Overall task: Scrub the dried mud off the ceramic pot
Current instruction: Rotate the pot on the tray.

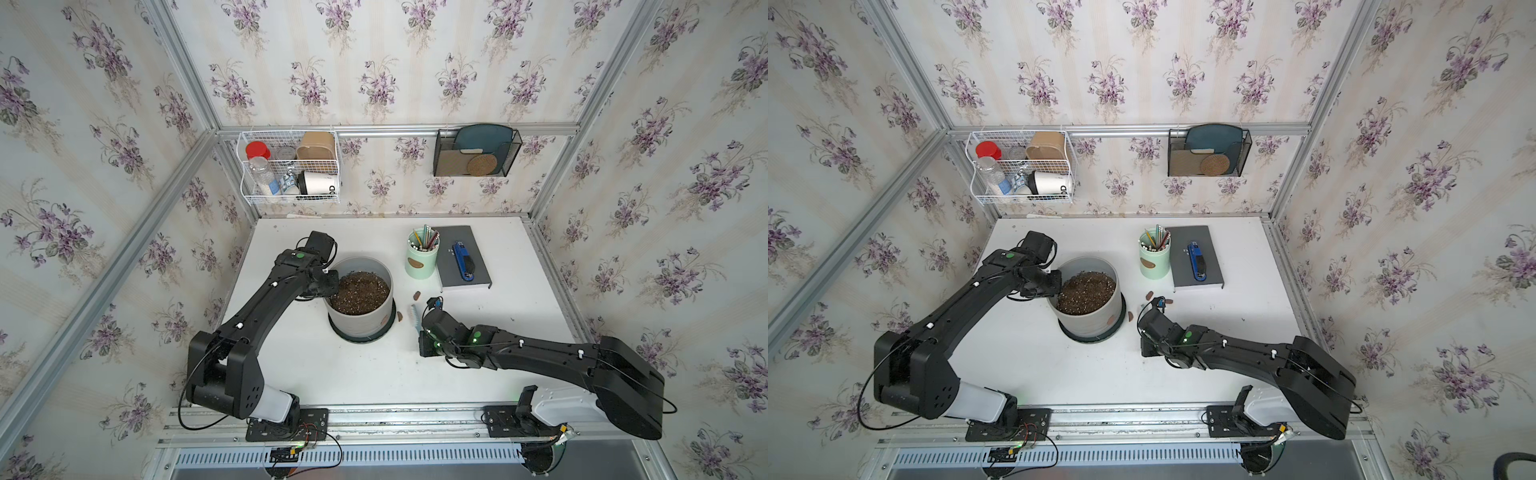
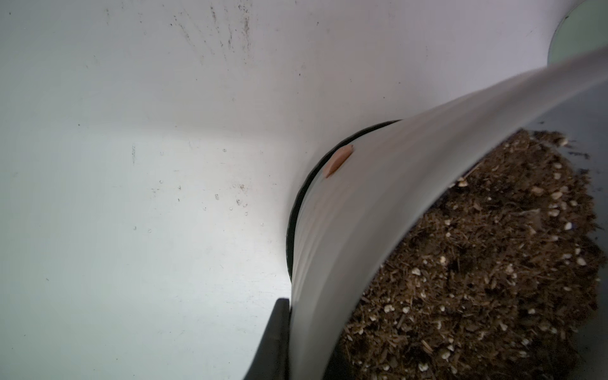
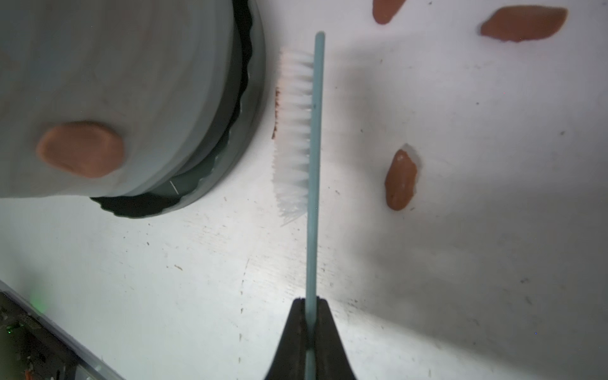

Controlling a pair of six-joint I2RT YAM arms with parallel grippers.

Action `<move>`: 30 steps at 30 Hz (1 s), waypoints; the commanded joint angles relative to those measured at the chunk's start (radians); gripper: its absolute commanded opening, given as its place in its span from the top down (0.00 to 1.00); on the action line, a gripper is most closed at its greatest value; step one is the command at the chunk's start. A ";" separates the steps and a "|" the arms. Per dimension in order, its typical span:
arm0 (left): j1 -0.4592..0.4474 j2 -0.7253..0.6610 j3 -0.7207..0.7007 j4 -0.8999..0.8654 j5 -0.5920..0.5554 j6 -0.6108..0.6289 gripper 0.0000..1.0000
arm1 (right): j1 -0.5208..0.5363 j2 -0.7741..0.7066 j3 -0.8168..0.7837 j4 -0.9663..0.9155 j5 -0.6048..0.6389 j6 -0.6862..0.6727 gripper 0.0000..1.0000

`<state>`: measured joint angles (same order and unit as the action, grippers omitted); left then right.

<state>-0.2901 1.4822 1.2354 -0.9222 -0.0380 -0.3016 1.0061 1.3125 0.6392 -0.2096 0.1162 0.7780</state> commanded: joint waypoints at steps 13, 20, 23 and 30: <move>0.005 0.116 0.208 -0.048 -0.012 0.014 0.60 | -0.001 -0.355 0.008 -0.121 0.122 -0.027 1.00; 0.006 0.208 0.265 -0.049 -0.018 0.040 0.61 | 0.000 -0.386 -0.042 -0.104 0.093 0.014 1.00; 0.011 0.216 0.255 -0.053 -0.029 0.043 0.65 | 0.001 -0.397 -0.059 -0.089 0.078 0.027 1.00; 0.058 0.145 0.187 -0.098 -0.052 -0.006 1.00 | 0.001 -0.387 -0.060 -0.064 0.058 0.035 1.00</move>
<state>-0.2584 1.6531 1.4567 -1.0130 -0.0177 -0.2977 1.0069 0.9203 0.5739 -0.3058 0.1875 0.8082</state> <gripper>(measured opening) 0.057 0.091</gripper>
